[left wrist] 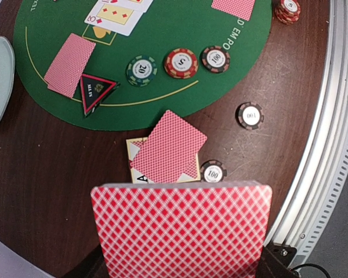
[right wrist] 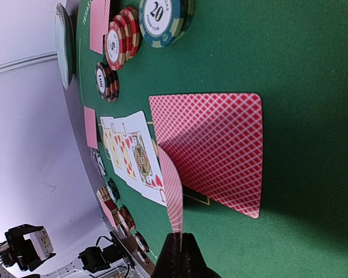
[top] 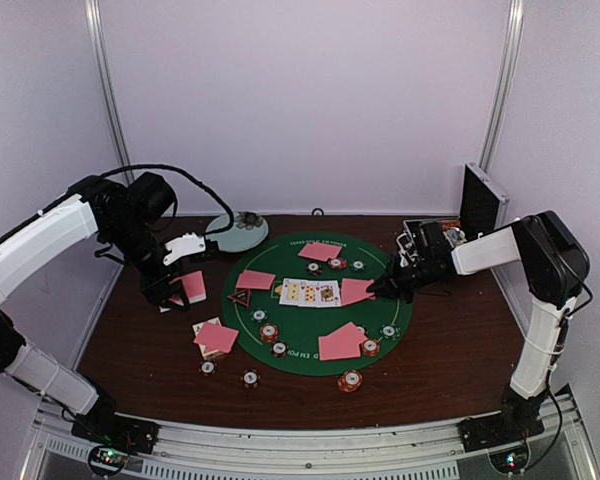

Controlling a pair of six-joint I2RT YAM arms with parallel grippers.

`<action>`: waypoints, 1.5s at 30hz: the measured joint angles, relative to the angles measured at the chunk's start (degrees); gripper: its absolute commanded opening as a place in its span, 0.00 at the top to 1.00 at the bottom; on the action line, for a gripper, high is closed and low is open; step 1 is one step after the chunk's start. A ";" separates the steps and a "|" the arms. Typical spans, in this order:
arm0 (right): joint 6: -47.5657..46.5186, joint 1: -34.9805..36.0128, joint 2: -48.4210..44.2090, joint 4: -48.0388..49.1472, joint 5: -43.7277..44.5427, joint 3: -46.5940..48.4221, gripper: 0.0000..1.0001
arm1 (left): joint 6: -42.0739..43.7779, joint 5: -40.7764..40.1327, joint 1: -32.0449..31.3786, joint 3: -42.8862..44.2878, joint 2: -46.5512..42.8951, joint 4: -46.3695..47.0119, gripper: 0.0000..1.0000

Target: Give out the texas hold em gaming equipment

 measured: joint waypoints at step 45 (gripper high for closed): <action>-16.04 2.47 -24.44 -35.69 20.65 5.95 0.01 | 7.02 -5.44 13.38 -29.99 -0.98 20.39 1.00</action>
